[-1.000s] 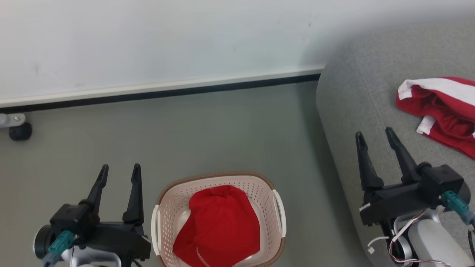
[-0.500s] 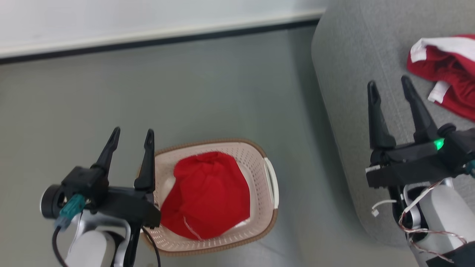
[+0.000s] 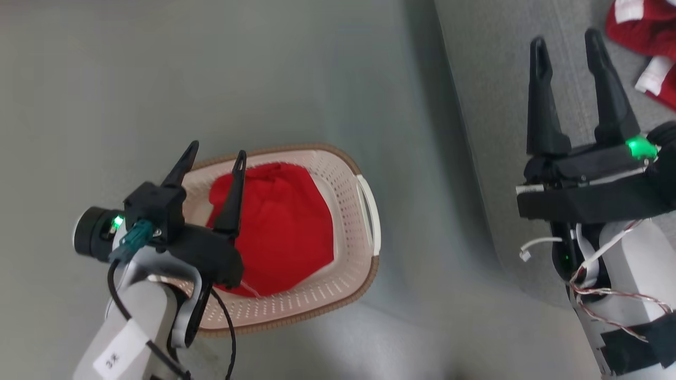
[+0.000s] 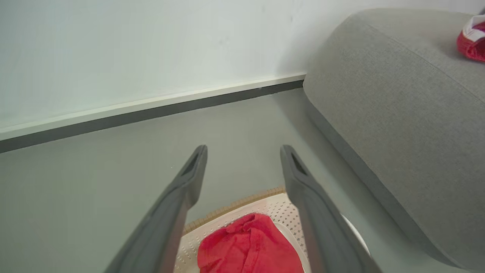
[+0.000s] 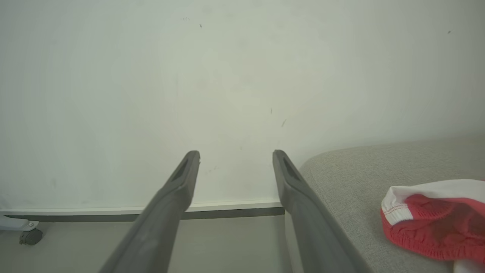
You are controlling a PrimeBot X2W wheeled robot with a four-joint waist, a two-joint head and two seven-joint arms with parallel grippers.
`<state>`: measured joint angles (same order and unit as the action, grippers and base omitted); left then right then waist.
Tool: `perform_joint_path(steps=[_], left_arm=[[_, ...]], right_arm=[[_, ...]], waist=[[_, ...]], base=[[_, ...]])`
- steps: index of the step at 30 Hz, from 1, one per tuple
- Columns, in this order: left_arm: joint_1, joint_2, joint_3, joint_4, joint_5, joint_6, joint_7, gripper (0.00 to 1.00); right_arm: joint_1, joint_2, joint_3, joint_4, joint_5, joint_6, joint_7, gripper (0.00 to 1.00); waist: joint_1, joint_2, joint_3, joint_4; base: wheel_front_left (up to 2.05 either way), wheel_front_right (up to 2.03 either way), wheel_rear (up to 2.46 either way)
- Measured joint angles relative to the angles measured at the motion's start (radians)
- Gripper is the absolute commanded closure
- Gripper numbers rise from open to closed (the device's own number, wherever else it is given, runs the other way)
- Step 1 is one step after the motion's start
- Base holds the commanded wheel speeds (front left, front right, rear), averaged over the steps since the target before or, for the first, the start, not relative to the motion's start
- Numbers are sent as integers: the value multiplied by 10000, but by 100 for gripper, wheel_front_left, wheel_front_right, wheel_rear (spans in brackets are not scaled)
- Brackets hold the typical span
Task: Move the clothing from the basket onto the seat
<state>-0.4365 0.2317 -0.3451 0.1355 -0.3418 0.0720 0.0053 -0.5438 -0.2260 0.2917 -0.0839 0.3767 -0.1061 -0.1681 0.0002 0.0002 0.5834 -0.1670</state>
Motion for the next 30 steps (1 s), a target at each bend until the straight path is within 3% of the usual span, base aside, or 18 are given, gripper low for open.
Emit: perform_joint_path(steps=[17, 30], left_arm=[[-1461, 454, -171, 1816, 357, -334, 940, 0], [-1868, 472, -428, 3868, 278, -813, 1709, 0]], right_arm=[[-1664, 796, 376, -13, 13, 98, -203, 0], [-1991, 1189, 686, 598, 54, 362, -589, 0]], waist=[[0, 1, 2255, -927], [-1, 0, 3125, -2010]], base=[[0, 0, 0], [0, 0, 0]])
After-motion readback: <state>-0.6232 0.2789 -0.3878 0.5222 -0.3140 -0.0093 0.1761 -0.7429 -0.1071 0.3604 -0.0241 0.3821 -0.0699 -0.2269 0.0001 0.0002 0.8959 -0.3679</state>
